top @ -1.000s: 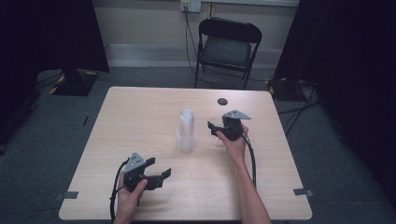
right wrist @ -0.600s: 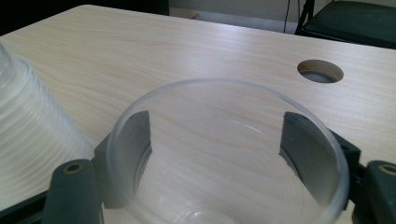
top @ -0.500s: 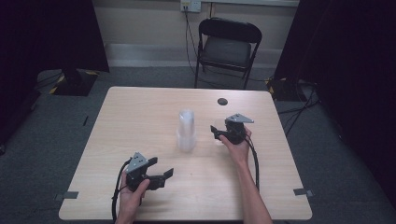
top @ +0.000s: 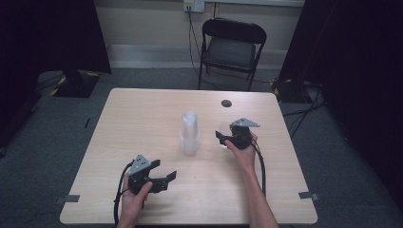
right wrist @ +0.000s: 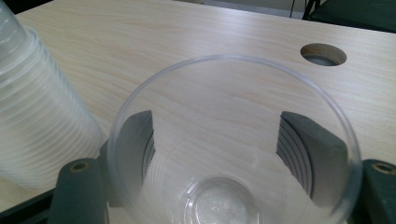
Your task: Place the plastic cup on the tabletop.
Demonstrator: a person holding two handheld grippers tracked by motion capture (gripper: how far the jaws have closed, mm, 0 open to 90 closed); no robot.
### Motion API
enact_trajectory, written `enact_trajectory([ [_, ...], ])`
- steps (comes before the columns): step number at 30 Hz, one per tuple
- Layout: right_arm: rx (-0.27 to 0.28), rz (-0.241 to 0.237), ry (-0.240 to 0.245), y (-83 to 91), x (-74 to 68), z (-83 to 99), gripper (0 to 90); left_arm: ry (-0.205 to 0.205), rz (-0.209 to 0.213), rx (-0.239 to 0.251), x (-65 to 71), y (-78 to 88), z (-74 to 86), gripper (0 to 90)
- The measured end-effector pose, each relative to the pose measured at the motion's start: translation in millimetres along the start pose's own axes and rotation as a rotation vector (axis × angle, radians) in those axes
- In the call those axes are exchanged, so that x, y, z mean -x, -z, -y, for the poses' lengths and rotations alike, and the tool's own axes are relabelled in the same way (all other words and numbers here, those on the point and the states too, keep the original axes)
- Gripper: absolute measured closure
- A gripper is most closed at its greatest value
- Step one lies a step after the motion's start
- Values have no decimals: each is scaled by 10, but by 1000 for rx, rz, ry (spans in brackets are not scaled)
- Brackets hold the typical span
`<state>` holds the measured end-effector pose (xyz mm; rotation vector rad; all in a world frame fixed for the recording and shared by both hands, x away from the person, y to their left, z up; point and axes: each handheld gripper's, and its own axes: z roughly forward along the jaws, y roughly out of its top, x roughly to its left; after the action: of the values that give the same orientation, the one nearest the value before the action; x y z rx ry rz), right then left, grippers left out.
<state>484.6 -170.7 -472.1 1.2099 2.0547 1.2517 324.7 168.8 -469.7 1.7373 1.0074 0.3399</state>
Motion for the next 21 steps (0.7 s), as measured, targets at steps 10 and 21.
enact_trajectory([
  [10,-3,-21,-24,17,-24,39,235,-3,-4,8,-8,18,-20,171],
  [21,-11,-19,-61,50,-47,104,165,-6,-16,14,-18,18,-44,171],
])
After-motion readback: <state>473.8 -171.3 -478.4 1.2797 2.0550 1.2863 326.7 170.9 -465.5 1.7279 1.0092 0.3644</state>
